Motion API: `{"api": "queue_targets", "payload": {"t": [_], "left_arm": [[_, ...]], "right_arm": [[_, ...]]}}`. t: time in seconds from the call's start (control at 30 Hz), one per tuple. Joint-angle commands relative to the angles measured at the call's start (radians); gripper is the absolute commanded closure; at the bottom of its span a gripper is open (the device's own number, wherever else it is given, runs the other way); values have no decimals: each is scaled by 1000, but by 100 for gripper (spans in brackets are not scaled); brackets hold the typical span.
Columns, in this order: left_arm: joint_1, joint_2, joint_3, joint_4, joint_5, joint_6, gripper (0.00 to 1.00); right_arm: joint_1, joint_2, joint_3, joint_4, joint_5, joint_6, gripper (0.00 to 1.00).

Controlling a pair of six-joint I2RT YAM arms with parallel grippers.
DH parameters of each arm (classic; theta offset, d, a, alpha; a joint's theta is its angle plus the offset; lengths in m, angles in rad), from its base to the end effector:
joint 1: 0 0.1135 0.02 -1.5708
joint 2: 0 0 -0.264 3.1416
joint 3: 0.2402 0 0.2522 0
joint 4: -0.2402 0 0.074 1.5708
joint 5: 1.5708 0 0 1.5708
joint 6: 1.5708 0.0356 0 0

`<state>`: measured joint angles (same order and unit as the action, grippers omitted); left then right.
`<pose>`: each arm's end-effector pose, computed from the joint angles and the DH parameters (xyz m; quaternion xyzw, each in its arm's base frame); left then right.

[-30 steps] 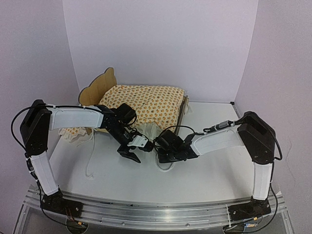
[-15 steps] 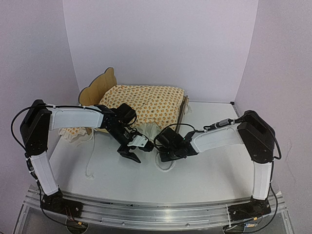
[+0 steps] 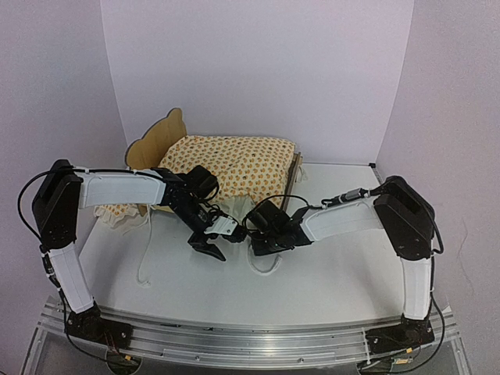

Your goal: Set up the pet bed

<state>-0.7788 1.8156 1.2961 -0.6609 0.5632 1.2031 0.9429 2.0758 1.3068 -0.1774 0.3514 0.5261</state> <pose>0.2472 -0.2706 0.2038 0.8179 0.4712 -0.2273 0.2395 0.2615 0.3394 0.1302 -0.1413 0.9278 0.0792 0.3359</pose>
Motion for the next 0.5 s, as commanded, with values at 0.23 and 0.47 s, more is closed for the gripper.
{"api": "queue_targets", "payload": {"t": [0.23,0.47], "left_arm": [[10,-27,41,9,9,-13,42],[12,-28,40,9,6,-15,42]], "right_arm": [[24,-9,-97,-45,-55,-12,75],[33,6,-112,-57,-37,24,78]]}}
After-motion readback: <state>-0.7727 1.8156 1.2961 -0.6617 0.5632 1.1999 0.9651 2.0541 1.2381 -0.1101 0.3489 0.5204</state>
